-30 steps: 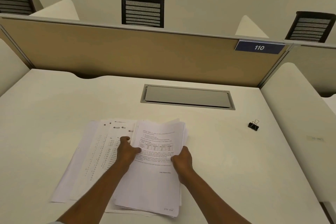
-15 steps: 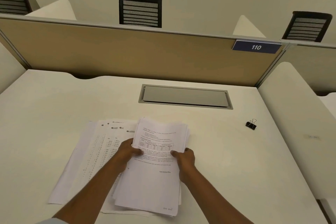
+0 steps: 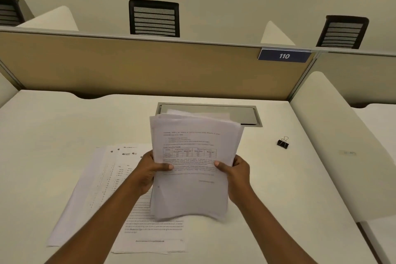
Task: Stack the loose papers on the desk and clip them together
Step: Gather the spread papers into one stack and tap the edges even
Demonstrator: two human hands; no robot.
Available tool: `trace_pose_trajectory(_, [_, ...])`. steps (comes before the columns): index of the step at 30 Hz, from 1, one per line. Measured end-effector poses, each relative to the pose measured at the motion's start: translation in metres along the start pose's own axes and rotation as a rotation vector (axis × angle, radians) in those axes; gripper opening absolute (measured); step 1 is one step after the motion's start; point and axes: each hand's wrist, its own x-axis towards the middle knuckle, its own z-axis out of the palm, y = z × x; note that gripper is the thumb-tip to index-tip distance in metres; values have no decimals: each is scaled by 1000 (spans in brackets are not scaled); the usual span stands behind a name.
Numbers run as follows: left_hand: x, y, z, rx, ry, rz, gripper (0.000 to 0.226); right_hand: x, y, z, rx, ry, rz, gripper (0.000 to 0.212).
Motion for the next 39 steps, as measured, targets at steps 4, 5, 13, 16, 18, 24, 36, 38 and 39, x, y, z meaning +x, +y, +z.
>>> trace_pose_trajectory(4, [-4,17,25,2,-12,117,58,-6,-28,-13,-3,-15,-170,33])
trace_pose_trajectory(5, [-5,20,31,0,-14,150,54,-7,-32,-16,-14,-6,-201,32])
trace_pose_trajectory(13, [-1,6,51,104,-1,242,55,-10,-23,-39,-107,30,-226,27])
trace_pose_trajectory(16, [-2,-3,57,182,4,202,53,-10,-13,-44,-57,4,-206,40])
trace_pose_trajectory(18, [-2,-4,62,187,33,193,52,-10,-13,-44,-48,-4,-206,49])
trace_pose_trajectory(24, [-5,1,67,162,109,190,54,-11,-16,-38,-103,61,-199,24])
trace_pose_trajectory(36, [-12,31,93,150,382,432,52,-13,-6,-33,-141,16,-229,36])
trace_pose_trajectory(38, [-9,47,104,173,513,495,54,-12,-7,-34,-138,13,-235,37])
trace_pose_trajectory(39, [-8,55,109,199,579,501,57,-11,-7,-34,-135,14,-237,37])
